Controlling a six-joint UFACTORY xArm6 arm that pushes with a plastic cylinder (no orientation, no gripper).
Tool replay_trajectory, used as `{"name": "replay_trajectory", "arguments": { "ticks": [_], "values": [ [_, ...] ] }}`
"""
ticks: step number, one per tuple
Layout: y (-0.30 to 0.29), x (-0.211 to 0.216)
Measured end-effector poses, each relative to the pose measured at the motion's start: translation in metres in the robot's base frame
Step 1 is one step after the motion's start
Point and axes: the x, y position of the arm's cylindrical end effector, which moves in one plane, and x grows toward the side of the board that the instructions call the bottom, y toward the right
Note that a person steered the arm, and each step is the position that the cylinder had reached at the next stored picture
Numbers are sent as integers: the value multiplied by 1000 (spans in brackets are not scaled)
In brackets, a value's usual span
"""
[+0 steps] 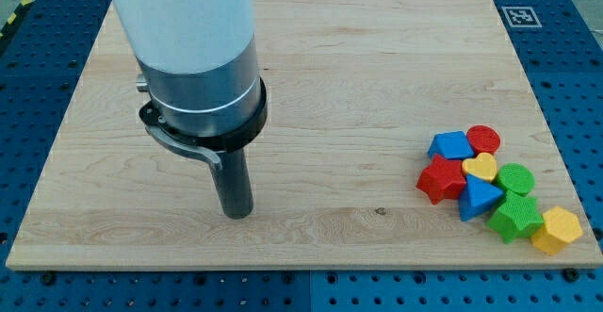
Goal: Separate the green circle from the group of blocks
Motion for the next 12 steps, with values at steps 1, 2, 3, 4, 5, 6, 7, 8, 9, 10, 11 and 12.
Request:
{"name": "replay_trajectory", "arguments": {
  "ticks": [1,2,3,4,5,6,7,8,9,10,11,12],
  "values": [
    [0,4],
    [0,9],
    [42,22],
    [116,22],
    [153,22],
    [125,18],
    [71,-42],
    [71,-130],
    [145,-163],
    [265,-163],
    [363,-146],
    [398,-76]
  ]
}}
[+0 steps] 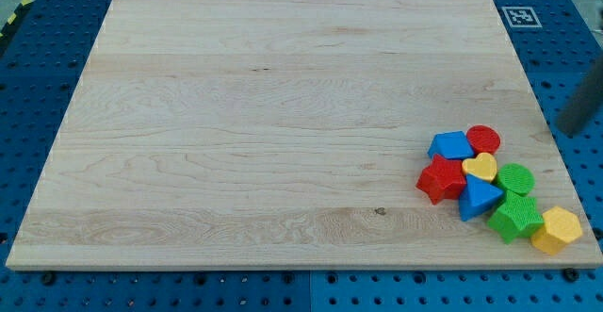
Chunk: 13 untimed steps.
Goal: Separate the green circle from the group of blocks
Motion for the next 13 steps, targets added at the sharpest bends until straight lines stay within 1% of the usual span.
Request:
{"name": "replay_trajectory", "arguments": {
  "ticks": [1,2,8,11,13],
  "values": [
    [-1,66],
    [-3,73],
    [-69,72],
    [-127,55],
    [-183,42]
  ]
}}
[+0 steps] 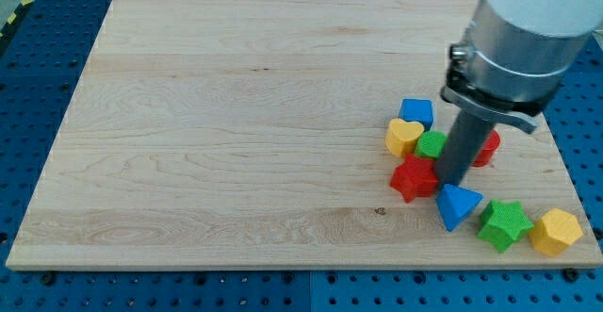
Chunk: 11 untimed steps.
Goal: Separate the green circle from the group of blocks
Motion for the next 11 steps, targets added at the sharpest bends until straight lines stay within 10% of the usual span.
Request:
{"name": "replay_trajectory", "arguments": {
  "ticks": [11],
  "values": [
    [22,-32]
  ]
}}
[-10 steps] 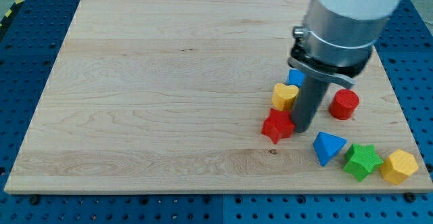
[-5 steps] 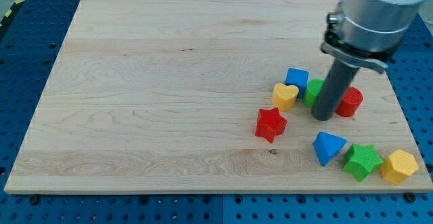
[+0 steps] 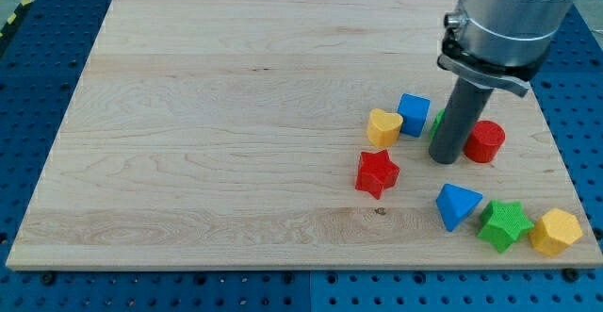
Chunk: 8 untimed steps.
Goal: Separate the green circle from the group of blocks
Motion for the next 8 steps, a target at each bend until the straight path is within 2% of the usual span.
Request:
{"name": "replay_trajectory", "arguments": {
  "ticks": [3,5,6,7,8],
  "values": [
    [14,-36],
    [15,-89],
    [15,-129],
    [44,-148],
    [110,-165]
  ]
}}
